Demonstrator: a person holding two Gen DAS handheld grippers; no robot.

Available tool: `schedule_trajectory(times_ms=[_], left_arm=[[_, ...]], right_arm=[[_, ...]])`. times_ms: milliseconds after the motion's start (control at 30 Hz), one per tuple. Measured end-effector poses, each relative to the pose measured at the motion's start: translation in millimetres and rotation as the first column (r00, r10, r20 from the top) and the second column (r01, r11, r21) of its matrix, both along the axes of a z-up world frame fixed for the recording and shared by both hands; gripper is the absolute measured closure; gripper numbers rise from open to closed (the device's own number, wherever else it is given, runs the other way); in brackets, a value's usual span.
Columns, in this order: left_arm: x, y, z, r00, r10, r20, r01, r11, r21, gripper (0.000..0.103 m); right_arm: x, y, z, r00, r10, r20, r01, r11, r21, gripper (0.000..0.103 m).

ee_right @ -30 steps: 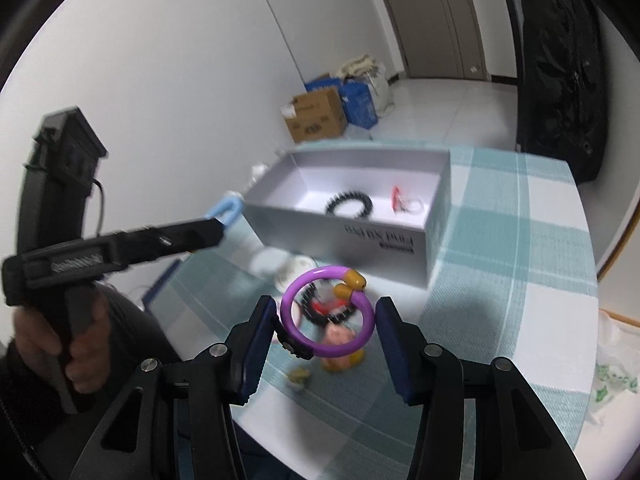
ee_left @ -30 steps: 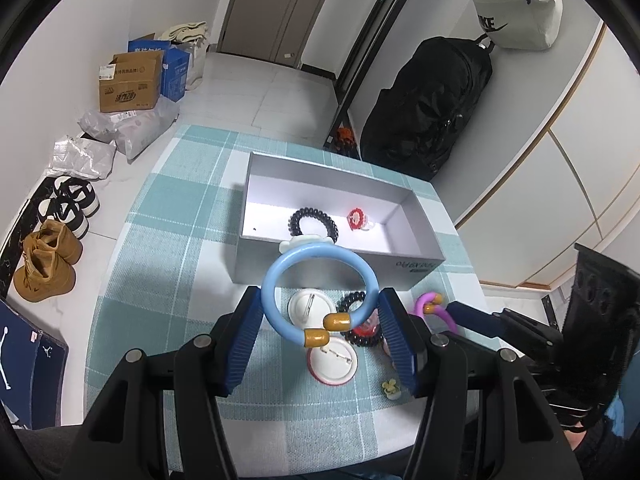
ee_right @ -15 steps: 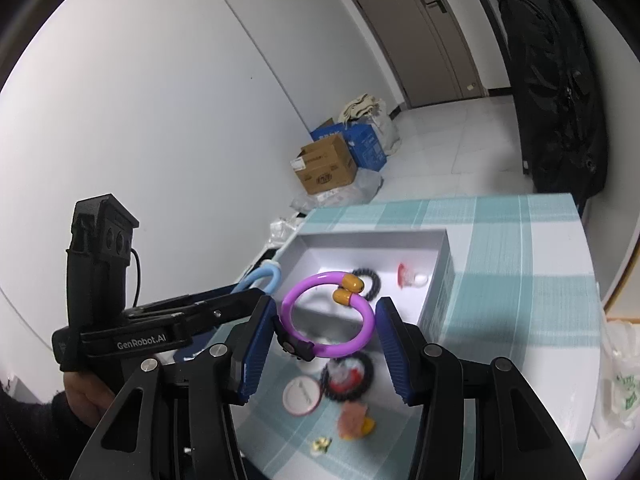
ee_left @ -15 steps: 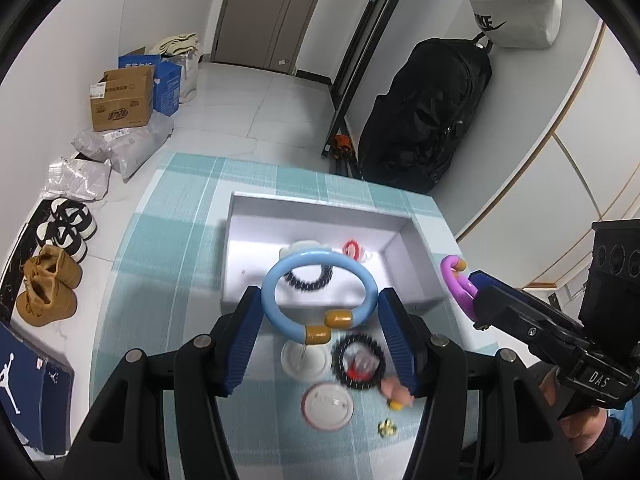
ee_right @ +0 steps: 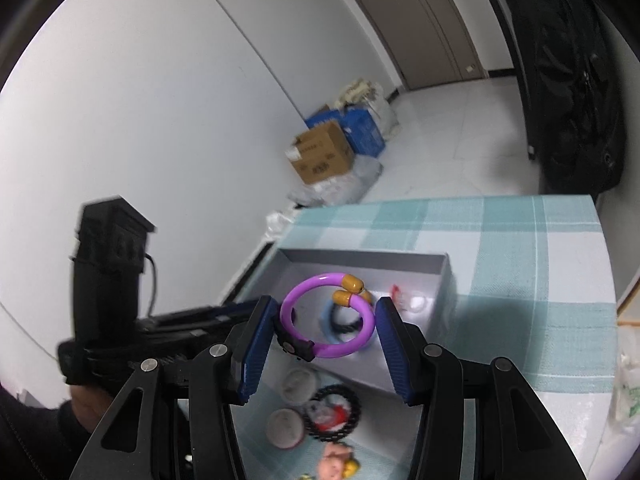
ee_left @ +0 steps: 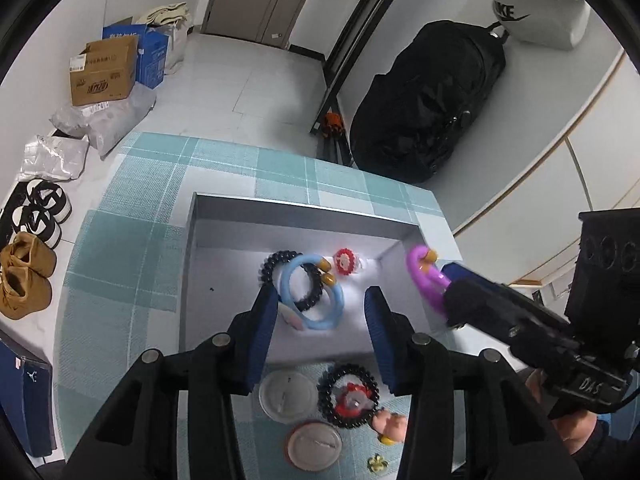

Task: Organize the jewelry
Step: 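Lower the blue bangle and purple ring into the grey box and open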

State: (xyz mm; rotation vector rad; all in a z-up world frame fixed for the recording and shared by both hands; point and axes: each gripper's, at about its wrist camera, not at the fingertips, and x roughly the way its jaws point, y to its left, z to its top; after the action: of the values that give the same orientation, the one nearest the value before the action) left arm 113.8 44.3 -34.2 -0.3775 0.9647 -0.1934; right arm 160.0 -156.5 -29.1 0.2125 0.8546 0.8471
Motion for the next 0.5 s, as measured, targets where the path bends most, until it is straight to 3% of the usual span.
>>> schedule_trajectory(times_ms=[100,267,400,500], left_arm=[[3.2,5.1,-3.9,1.0,0.024,-0.017,-0.025,0.999,-0.032,0.064],[1.3,2.5,2.4,1.0,0.025,0.009,-0.024,0.999,-0.034,0.063],[2.4,-0.1,2.4,1.0,0.018,-0.004,-0.018,1.0,-0.019,0.063],[-1.1,-3.0,5.4,1.0,0.005,0.013,-0.005,1.0,0.008,0.062]], right_arm=[[6.6,3.9,-8.1,1.0,-0.004,-0.029,0.004,1.0,-0.009,0.053],[4.0,12.1,-11.2,0.999,-0.003,0.039,0.006,0.998,-0.066,0.05],[1.8,10.7,-11.6,0.998,-0.017,0.059,0.022,0.996,-0.082,0.033],[-3.6,4.8,-4.5,0.994,-0.028,0.107,0.035,0.997,-0.071,0.029]])
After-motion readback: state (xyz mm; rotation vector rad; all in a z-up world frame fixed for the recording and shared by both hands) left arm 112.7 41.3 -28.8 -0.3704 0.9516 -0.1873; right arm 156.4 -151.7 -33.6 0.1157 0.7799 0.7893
